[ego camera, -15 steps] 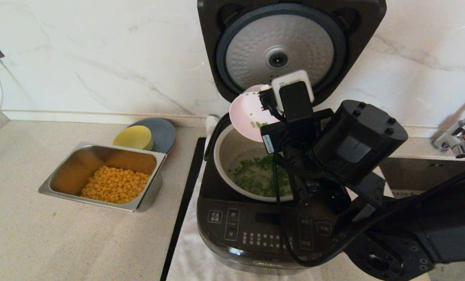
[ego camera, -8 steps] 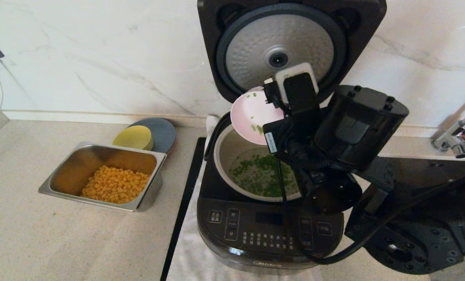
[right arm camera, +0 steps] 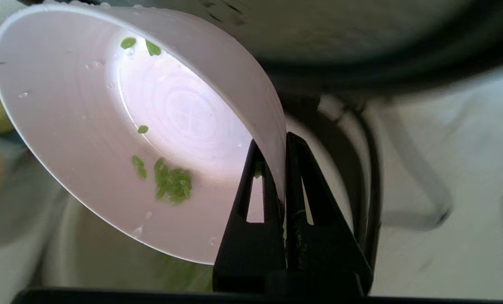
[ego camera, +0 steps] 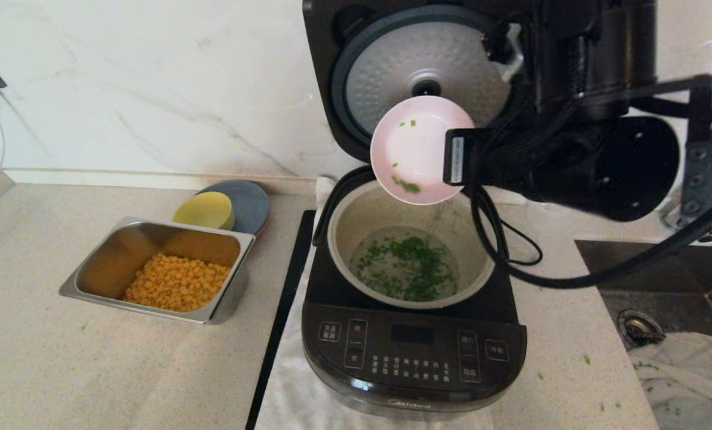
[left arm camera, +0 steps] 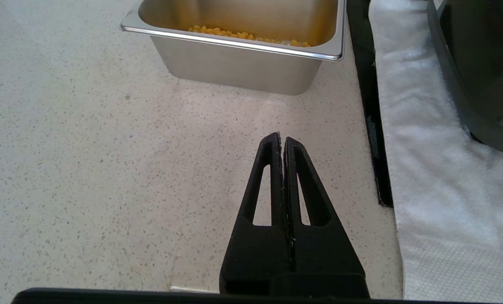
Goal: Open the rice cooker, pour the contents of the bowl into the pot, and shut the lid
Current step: Pour the water from the bowl into the rice cooker, then fill a bowl with water from the tap
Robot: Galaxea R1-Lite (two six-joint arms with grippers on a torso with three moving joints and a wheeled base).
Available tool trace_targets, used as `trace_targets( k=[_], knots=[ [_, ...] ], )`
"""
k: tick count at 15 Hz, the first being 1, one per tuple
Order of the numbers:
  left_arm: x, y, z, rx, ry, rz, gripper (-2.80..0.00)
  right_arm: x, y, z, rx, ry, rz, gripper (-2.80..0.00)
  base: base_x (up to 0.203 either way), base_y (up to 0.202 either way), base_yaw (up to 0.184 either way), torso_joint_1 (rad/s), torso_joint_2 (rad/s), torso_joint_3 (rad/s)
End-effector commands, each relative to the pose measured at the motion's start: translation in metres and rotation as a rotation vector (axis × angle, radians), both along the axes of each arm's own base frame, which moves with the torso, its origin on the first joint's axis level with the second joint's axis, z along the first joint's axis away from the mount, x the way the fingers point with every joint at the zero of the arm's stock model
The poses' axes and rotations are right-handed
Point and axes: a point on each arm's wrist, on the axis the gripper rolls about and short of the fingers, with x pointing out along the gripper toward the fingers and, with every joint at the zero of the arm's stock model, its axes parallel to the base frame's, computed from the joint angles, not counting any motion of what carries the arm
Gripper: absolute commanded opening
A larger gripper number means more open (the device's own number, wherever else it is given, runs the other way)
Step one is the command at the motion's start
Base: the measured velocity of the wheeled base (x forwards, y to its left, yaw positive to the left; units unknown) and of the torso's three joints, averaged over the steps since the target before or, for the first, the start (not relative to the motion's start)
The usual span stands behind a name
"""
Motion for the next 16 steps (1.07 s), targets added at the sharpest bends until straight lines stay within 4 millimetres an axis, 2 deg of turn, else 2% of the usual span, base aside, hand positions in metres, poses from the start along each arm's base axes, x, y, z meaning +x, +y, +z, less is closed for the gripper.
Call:
trace_targets(
  k=[1, 5, 11, 14, 16],
  knots=[
    [0.001, 0.0, -0.002, 0.0, 0.007, 0.0, -2.8, -0.006, -0.04, 0.005, 0.057, 0.266, 0.012, -2.8, 0.0, 0.0, 0.0, 0.0, 0.0, 0.0],
    [0.001, 0.0, -0.002, 0.0, 0.007, 0.0, -2.8, -0.031, -0.08, 0.016, 0.115, 0.399, 0.062, -2.8, 0.0, 0.0, 0.0, 0.0, 0.0, 0.0],
    [0.001, 0.0, -0.002, 0.0, 0.007, 0.0, -2.8, -0.062, -0.158, 0.025, 0.22, 0.512, -0.07, -2.8, 0.0, 0.0, 0.0, 0.0, 0.0, 0.0],
    [0.001, 0.0, -0.002, 0.0, 0.007, 0.0, -2.8, -0.069, -0.2, 0.015, 0.258, 0.592, -0.204, -2.8, 0.0, 0.0, 0.0, 0.0, 0.0, 0.0],
    [0.001, 0.0, -0.002, 0.0, 0.007, 0.0, -2.8, -0.066, -0.237, 0.003, 0.326, 0.636, -0.337, -2.8, 0.0, 0.0, 0.0, 0.0, 0.0, 0.0]
  ],
)
